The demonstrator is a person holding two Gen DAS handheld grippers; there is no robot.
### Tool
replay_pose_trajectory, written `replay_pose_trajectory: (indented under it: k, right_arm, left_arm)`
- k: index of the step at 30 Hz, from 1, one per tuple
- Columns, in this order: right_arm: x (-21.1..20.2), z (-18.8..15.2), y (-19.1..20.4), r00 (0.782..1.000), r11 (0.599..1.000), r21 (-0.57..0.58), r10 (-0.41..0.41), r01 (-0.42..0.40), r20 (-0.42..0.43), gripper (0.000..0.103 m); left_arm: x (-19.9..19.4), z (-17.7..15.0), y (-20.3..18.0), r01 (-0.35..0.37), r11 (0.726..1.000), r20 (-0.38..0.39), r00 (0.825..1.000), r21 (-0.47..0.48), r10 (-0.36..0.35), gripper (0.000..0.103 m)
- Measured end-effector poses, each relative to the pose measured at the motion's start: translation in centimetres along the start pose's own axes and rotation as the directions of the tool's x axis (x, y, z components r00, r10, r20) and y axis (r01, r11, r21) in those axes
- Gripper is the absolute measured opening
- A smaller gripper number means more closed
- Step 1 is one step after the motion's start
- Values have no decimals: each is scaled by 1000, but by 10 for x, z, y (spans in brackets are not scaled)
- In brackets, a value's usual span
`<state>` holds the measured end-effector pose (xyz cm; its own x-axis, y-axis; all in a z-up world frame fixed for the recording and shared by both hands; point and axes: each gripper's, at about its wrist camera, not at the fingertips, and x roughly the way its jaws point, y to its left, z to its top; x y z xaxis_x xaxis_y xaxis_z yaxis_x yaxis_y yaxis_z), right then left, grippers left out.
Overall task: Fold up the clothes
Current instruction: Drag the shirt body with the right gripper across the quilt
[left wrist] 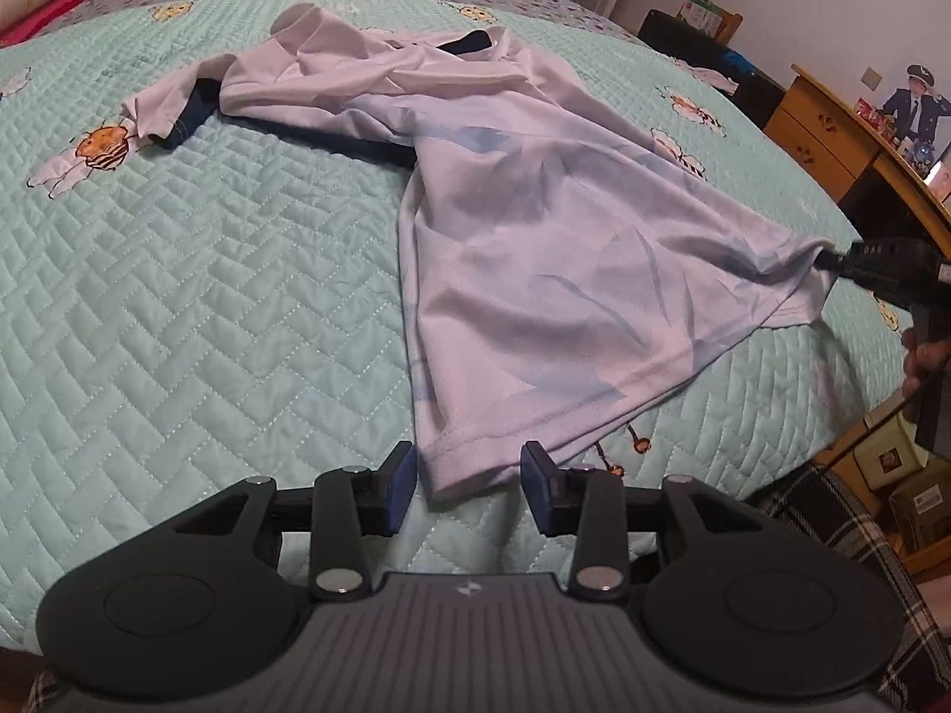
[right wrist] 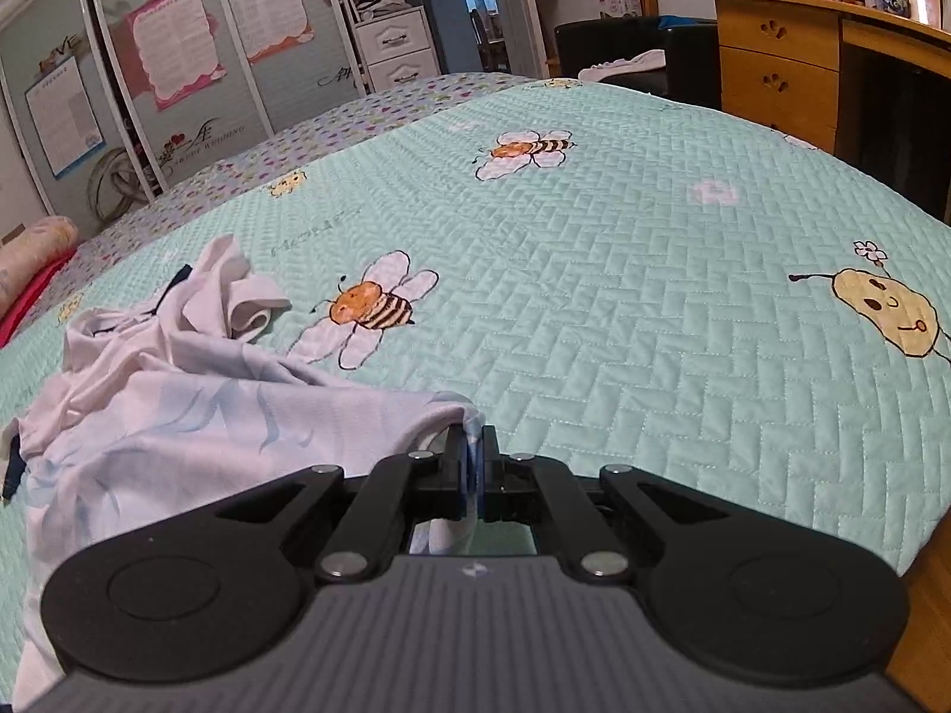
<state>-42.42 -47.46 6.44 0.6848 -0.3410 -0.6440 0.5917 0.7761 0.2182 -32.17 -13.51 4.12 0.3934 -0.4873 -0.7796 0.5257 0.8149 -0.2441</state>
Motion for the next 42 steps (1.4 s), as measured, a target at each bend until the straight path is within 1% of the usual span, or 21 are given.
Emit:
replay_pose_trajectory:
  k: [3, 6, 8, 10, 14, 19, 22, 23, 24, 25, 26, 27, 29, 31, 33, 35, 37, 38, 39, 40, 42]
  right_arm:
    - [5, -4, -2, 999, 999, -37, -10, 8, -51, 3]
    - [3, -8, -10, 999, 999, -33, -14, 12, -50, 2]
    - [3, -8, -15, 998, 1000, -13, -12, 11, -56, 2]
    - [4, -9, -19, 998, 1000, 6, -5, 5, -67, 2]
    - [5, -11, -14, 997, 1000, -6, 7, -8, -81, 2]
    - [7, -12, -10, 995, 1000, -3, 23, -24, -92, 2]
    - [9, -12, -9, 995, 1000, -1, 23, -23, -97, 3]
    - [10, -12, -10, 995, 1000, -2, 21, -22, -99, 3]
    - [11, -12, -10, 994, 1000, -2, 21, -21, -103, 3]
    - [12, -13, -10, 994, 1000, -1, 21, -21, -107, 3]
    - [12, -13, -10, 994, 1000, 1, 21, -21, -109, 3]
    - [11, -13, -9, 994, 1000, 2, 22, -22, -107, 3]
    - [10, -12, -7, 994, 1000, 3, 25, -25, -102, 2]
    - [4, -7, -4, 995, 999, 10, 51, -50, -91, 2]
    - [-6, 1, 1, 992, 995, 19, 97, -96, -80, 2]
    - [-19, 7, 9, 981, 984, 33, 178, -176, -74, 2]
    - [-30, 8, 23, 965, 969, 16, 249, -248, -78, 2]
    - [-31, 4, 30, 960, 965, -3, 262, -263, -96, 2]
    - [-31, 0, 37, 955, 961, -23, 272, -276, -115, 2]
    - [-31, -5, 44, 950, 956, -42, 281, -289, -135, 2]
    - [-27, -20, 55, 946, 953, -89, 270, -289, -181, 2]
  left_arm:
    - [-1, 0, 6, 43, 997, -4, 999, -64, -43, 41]
    - [-3, -1, 12, 85, 988, -5, 996, -128, -86, 43]
    - [-4, -1, 18, 113, 977, -1, 993, -180, -115, 43]
    - [-6, -3, 28, 132, 958, 12, 991, -255, -134, 43]
    - [-6, -7, 52, 184, 885, 50, 982, -428, -180, 43]
    - [7, -9, 69, 253, 779, 75, 963, -574, -257, 43]
    - [18, -8, 69, 252, 752, 67, 961, -609, -269, 43]
    - [20, -7, 68, 257, 747, 69, 960, -613, -273, 41]
    - [22, -4, 66, 261, 754, 72, 959, -603, -275, 36]
    - [24, -1, 63, 266, 760, 74, 958, -593, -277, 26]
    - [25, 2, 61, 270, 770, 75, 957, -578, -280, 0]
    - [25, 5, 59, 270, 776, 79, 958, -570, -275, 1]
    - [14, 15, 60, 273, 789, 137, 962, -551, -236, 1]
    - [-14, 29, 70, 278, 798, 234, 956, -535, -176, 1]
    - [-53, 43, 85, 313, 789, 351, 927, -529, -133, 1]
    - [-99, 51, 98, 332, 805, 460, 884, -491, -84, 1]
    - [-126, 52, 107, 318, 830, 496, 866, -458, -58, 1]
    - [-139, 52, 111, 308, 842, 512, 858, -444, -44, 2]
    - [-140, 48, 115, 242, 854, 476, 879, -461, 8, 2]
    - [-141, 44, 119, 176, 862, 440, 896, -476, 60, 2]
    - [-123, 27, 137, 110, 840, 361, 926, -532, 107, 3]
